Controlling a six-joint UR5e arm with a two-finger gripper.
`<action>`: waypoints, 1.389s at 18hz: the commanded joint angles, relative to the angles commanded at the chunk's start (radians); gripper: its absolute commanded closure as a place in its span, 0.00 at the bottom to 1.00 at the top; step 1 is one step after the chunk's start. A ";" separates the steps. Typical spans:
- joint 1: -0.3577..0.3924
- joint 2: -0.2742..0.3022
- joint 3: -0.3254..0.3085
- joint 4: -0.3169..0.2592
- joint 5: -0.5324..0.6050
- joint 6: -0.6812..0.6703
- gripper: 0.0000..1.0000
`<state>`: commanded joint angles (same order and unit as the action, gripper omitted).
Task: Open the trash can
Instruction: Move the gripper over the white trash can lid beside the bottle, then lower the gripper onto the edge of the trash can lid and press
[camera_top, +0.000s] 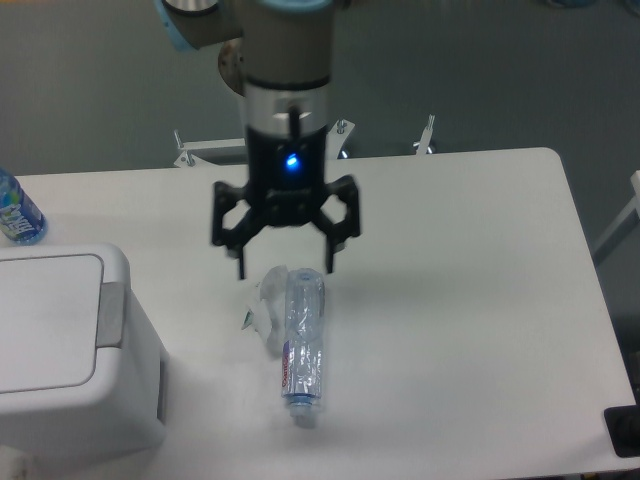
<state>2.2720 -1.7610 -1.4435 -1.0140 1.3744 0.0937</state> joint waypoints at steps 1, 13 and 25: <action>-0.009 -0.002 0.002 0.002 0.000 -0.015 0.00; -0.121 -0.051 0.015 0.043 0.003 -0.095 0.00; -0.124 -0.063 0.017 0.044 0.005 -0.092 0.00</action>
<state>2.1476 -1.8239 -1.4266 -0.9695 1.3790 0.0015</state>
